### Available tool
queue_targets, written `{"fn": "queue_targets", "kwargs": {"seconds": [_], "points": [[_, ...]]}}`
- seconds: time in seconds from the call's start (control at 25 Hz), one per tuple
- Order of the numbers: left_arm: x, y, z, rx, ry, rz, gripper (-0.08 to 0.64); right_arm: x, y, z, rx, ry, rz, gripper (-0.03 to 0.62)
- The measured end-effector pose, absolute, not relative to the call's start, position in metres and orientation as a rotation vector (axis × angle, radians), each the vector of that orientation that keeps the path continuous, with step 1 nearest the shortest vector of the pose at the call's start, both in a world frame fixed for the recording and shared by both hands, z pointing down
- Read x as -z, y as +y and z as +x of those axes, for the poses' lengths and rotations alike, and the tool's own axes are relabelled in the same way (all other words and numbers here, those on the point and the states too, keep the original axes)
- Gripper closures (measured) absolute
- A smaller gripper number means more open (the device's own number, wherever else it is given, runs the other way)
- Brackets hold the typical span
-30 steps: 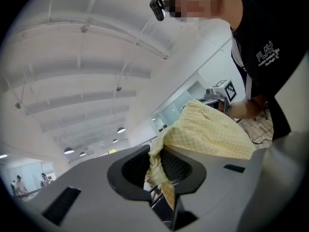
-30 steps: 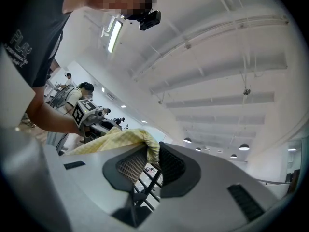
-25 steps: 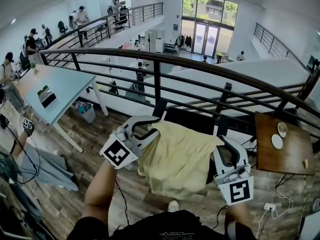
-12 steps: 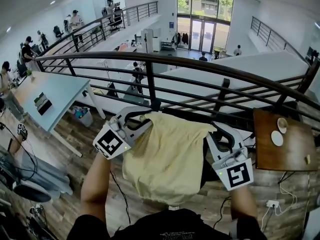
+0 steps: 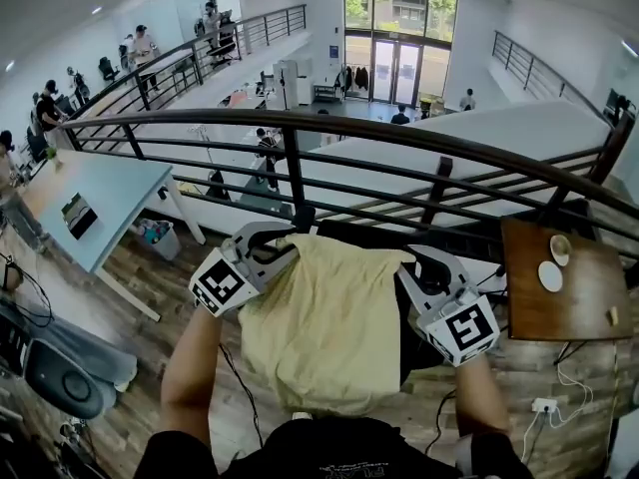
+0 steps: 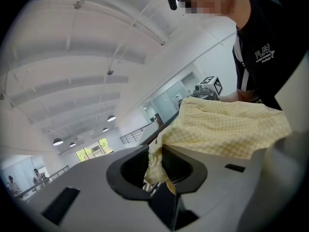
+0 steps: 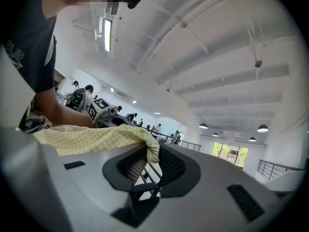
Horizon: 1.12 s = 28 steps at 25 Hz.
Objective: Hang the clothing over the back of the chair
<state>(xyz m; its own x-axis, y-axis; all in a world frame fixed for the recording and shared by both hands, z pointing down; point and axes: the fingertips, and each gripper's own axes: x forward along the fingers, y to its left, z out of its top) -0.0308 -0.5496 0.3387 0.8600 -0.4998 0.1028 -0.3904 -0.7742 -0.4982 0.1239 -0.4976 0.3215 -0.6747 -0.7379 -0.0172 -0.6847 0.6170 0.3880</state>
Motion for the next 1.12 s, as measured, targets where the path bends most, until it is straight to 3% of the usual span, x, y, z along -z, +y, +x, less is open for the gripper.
{"fn": "queue_targets", "kwargs": {"seconds": [1.0,1.12], "points": [[-0.426,-0.561,-0.039,0.538,0.408,-2.883,0.466,-0.434,-0.498,0.122,0.143,-2.628,0.764,0.517],[-0.429,-0.558,-0.046,0.513,0.355,-2.971,0.406,-0.438,-0.495,0.125,0.086,-2.639,0.753,0.466]]}}
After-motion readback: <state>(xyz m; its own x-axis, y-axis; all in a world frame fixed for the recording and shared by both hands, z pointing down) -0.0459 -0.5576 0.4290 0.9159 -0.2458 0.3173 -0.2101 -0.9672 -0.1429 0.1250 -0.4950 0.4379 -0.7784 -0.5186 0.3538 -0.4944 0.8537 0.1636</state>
